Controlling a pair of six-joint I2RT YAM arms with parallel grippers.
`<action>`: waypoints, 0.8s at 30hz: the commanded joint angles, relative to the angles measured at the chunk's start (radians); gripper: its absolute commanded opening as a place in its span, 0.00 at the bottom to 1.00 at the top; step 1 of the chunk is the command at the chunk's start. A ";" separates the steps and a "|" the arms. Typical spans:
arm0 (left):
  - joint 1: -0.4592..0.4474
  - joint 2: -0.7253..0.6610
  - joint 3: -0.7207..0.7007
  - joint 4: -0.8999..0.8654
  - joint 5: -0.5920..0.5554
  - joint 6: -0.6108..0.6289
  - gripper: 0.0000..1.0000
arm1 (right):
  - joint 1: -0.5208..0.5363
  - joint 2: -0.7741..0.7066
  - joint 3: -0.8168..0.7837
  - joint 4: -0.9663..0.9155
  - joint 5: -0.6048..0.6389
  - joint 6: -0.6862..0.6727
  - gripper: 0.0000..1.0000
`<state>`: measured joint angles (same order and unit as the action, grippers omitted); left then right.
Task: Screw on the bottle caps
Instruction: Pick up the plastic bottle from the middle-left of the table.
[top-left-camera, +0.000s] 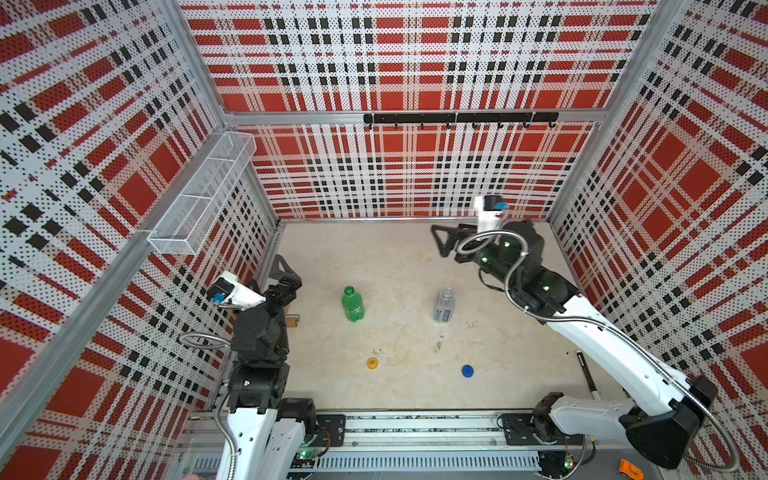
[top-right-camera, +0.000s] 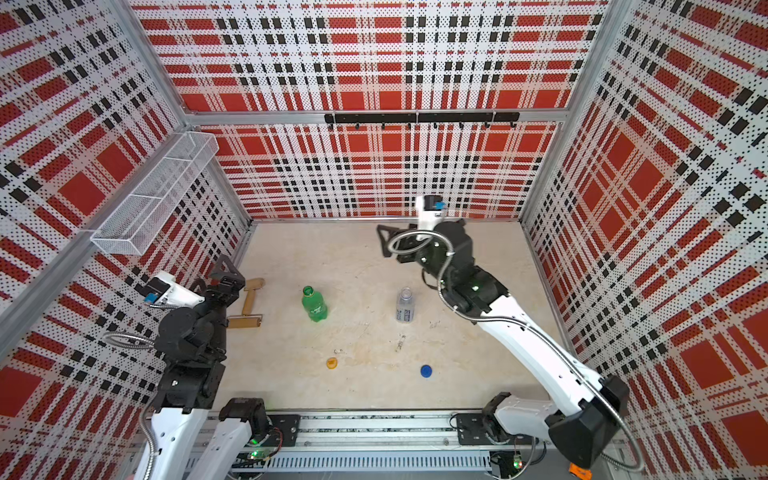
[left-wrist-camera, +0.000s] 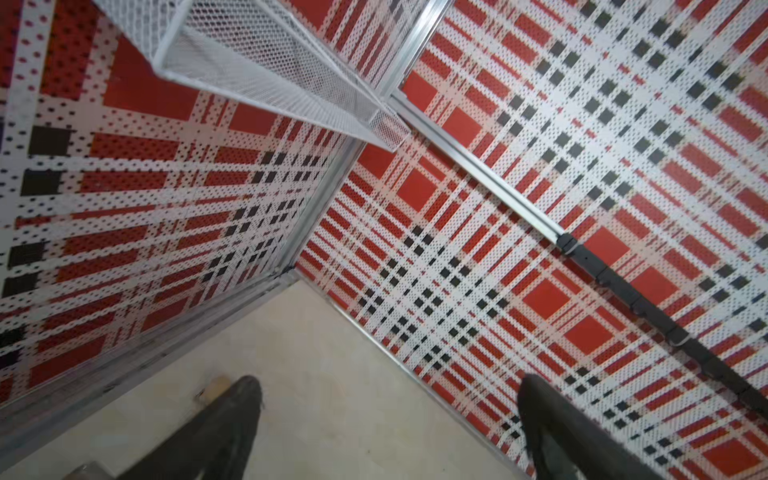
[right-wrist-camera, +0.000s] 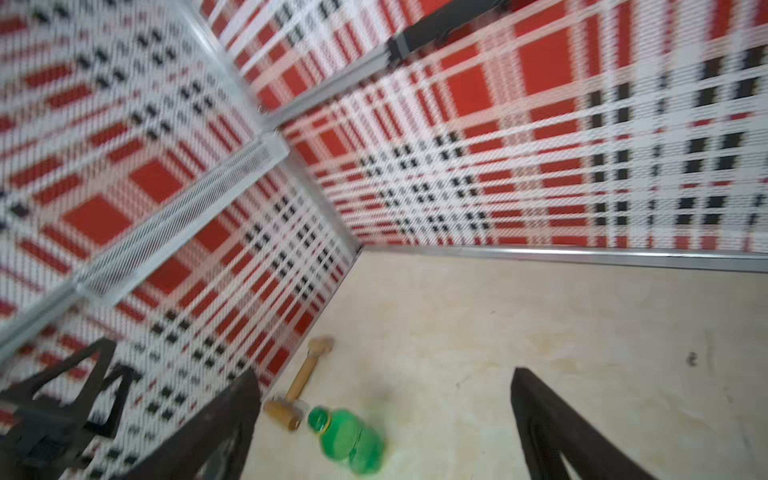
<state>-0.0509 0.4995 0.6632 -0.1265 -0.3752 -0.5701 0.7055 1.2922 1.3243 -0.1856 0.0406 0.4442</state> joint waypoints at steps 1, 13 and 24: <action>-0.040 -0.017 0.031 -0.217 -0.034 0.039 0.99 | 0.118 0.146 0.086 -0.182 0.061 -0.092 1.00; -0.060 -0.083 0.053 -0.363 -0.259 0.099 0.99 | 0.274 0.574 0.395 -0.233 -0.060 -0.144 0.94; -0.088 -0.100 0.044 -0.354 -0.254 0.115 0.99 | 0.291 0.784 0.599 -0.281 -0.042 -0.177 0.80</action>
<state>-0.1326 0.4114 0.6983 -0.4744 -0.6144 -0.4686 0.9833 2.0445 1.8675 -0.4629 -0.0139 0.2985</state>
